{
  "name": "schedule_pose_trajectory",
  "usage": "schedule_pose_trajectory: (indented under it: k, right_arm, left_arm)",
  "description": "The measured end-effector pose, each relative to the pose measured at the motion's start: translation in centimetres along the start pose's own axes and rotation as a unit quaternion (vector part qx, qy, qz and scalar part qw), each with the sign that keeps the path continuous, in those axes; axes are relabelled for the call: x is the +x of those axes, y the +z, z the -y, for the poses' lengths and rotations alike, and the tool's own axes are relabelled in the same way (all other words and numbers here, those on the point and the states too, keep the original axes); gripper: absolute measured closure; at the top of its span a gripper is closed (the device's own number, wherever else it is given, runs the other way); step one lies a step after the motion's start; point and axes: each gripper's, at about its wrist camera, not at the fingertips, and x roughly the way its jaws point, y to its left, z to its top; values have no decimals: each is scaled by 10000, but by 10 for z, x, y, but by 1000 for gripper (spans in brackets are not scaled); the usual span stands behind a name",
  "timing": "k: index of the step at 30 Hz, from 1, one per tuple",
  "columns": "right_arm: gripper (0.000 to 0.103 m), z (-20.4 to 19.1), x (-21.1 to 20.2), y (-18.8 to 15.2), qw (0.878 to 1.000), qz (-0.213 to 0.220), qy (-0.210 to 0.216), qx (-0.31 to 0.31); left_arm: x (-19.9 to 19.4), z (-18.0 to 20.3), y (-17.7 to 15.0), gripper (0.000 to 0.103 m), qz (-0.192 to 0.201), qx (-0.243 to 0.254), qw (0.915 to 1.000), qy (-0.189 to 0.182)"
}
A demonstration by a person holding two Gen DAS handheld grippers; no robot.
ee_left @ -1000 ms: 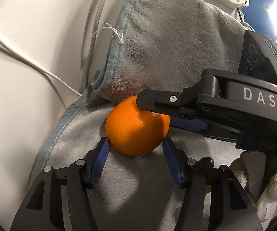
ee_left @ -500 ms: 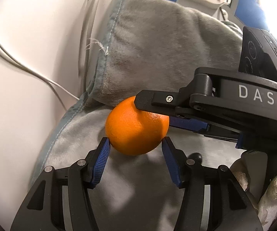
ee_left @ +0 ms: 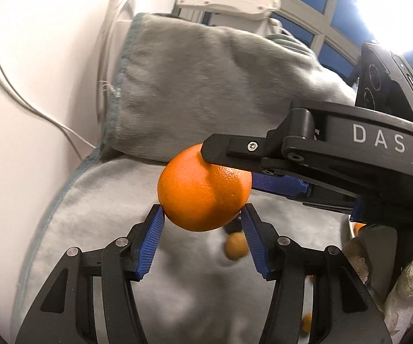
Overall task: Organize fruits
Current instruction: 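Close the left tool on the orange and lift it toward the plate, then carry the orange onto the plate with the left tool while the right tool steadies it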
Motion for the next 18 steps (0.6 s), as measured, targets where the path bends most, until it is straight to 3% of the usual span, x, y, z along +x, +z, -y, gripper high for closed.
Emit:
schedule_pose_trajectory:
  k: [18]
  right_arm:
    - [42, 68, -116, -29, 9983, 452, -302, 211]
  left_arm:
    - [-18, 95, -19, 48, -1, 427, 9975, -562]
